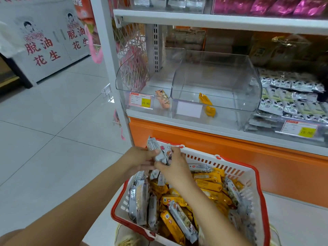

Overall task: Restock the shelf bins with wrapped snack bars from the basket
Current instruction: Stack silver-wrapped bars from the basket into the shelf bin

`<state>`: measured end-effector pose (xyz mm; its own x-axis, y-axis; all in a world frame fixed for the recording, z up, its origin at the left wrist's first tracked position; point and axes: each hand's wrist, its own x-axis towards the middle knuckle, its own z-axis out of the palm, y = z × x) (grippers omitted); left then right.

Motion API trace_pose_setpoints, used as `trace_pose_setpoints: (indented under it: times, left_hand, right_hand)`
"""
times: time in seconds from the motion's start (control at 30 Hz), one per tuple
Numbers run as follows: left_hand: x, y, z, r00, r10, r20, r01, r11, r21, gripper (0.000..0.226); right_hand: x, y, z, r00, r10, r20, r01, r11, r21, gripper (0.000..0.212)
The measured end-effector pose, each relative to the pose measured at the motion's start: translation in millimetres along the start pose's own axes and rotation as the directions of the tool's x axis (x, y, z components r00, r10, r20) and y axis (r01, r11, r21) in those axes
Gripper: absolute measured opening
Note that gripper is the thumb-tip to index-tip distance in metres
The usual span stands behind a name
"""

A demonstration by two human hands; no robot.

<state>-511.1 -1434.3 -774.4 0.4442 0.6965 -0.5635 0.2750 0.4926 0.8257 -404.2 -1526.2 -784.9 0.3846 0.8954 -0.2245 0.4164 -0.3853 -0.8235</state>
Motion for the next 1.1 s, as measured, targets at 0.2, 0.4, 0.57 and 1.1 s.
trace_pose_setpoints:
  times: [0.2,0.4,0.57,1.1]
  left_hand:
    - [-2,32,11,0.966,0.02,0.257,0.022,0.987,-0.16,0.029]
    - [-6,53,38,0.879,0.083,0.469,0.052,0.962,-0.268,0.025]
    - [-2,56,70,0.797,0.076,0.599,0.102,0.961,-0.257,0.058]
    - [-8,79,179,0.686,0.2,0.7,-0.038,0.97,-0.239,0.04]
  right_hand:
    - [-5,-2,-48,0.999,-0.038,0.009,0.035,0.975,0.221,0.061]
    - [-13,13,-95,0.988,-0.047,-0.148,0.111,0.883,0.456,0.056]
    - [-29,20,-127,0.963,-0.019,-0.268,0.2,0.718,0.667,0.032]
    - [-52,33,-175,0.832,-0.059,-0.551,0.152,0.981,0.124,0.084]
